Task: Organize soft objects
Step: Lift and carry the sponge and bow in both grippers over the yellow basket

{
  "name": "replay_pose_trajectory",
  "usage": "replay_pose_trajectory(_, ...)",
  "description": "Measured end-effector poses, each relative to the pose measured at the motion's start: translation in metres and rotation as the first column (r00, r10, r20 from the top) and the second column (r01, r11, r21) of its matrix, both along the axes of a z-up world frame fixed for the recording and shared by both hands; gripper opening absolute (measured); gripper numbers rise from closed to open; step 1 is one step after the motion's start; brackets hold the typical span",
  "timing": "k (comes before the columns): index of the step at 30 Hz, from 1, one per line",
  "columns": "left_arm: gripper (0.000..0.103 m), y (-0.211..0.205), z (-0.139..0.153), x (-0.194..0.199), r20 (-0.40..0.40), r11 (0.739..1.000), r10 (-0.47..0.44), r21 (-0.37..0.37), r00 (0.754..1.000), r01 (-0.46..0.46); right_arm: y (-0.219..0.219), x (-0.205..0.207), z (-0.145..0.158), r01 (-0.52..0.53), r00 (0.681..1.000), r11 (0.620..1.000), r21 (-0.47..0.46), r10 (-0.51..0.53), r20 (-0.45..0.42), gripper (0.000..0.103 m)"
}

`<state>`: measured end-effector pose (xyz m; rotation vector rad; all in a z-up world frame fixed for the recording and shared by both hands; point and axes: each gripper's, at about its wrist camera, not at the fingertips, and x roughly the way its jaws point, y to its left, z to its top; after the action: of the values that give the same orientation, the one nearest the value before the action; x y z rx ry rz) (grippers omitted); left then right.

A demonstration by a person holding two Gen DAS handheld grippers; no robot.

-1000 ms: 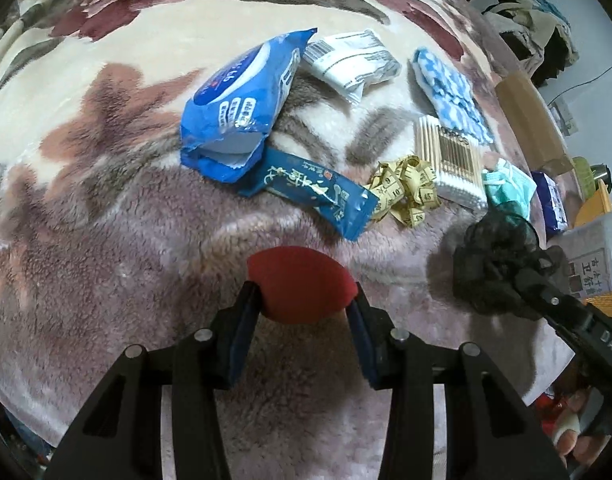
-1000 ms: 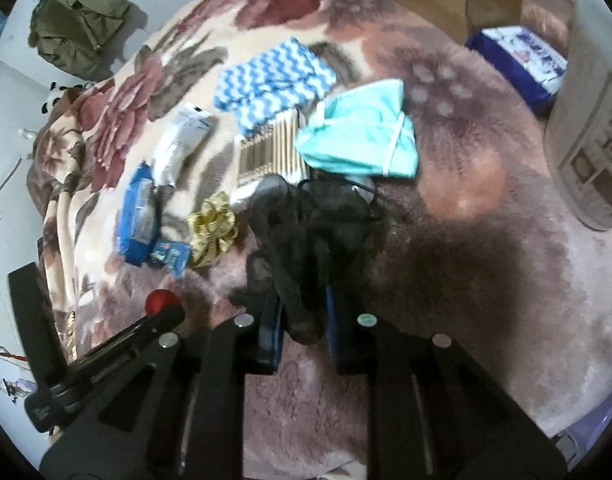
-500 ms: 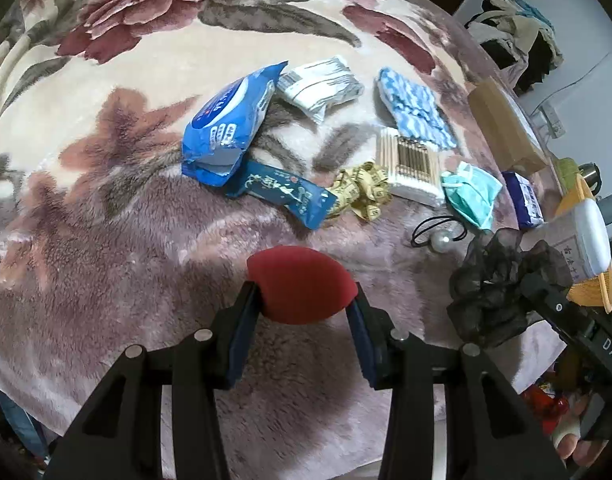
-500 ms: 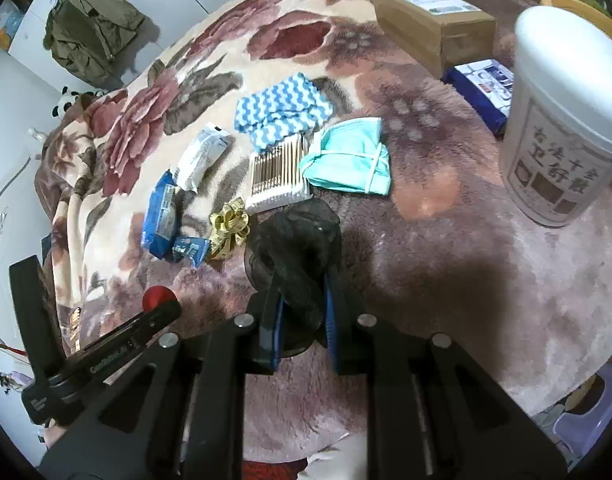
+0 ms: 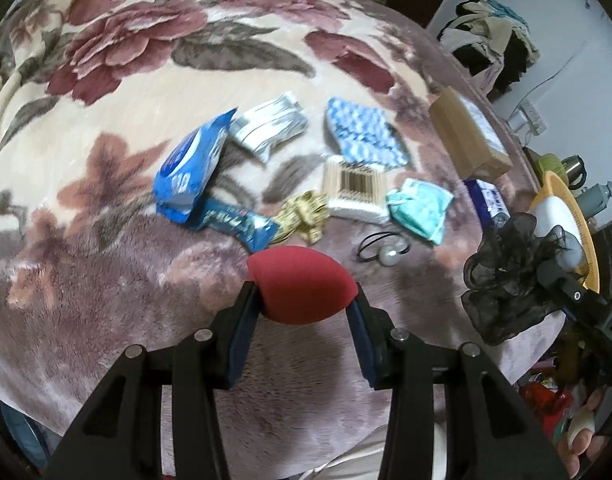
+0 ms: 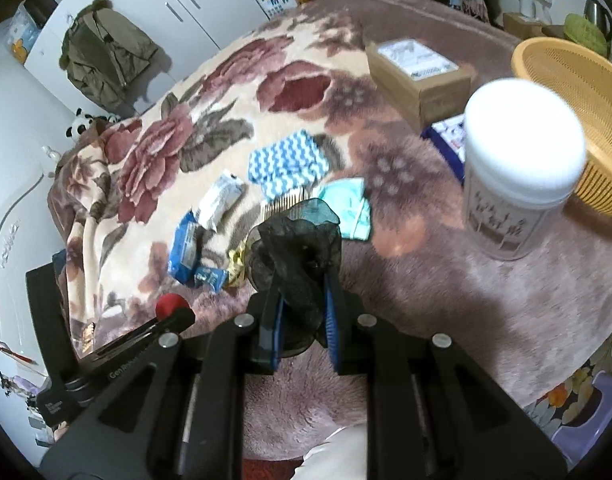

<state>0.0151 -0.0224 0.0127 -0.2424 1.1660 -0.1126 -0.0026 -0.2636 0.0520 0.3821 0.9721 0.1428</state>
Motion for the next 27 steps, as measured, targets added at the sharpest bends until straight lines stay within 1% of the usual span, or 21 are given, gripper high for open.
replay_pose_trajectory(9, 0.045, -0.047, 0.033, 0.010, 0.050, 0.998, -0.065, 0.011, 0.997, 0.065, -0.026, -0.004, 0.025, 0.026, 0.999, 0.999, -0.022, -0.025, 0.047, 0.018)
replay_pose_trajectory(15, 0.045, -0.085, 0.052, 0.020, 0.087, 0.992, -0.125, 0.024, 0.988, 0.124, -0.054, -0.007, 0.040, 0.061, 0.995, 0.997, -0.043, -0.057, 0.076, 0.018)
replay_pose_trajectory(21, 0.045, -0.131, 0.069, 0.031, 0.124, 0.981, -0.195, 0.028, 0.973, 0.193, -0.090, -0.011, 0.056, 0.116, 0.988, 0.991, -0.061, -0.109, 0.108, 0.018)
replay_pose_trajectory(27, 0.045, -0.188, 0.087, 0.040, 0.165, 0.963, -0.270, 0.023, 0.949, 0.270, -0.122, -0.014, 0.071, 0.170, 0.978, 0.982, -0.085, -0.157, 0.136, 0.018)
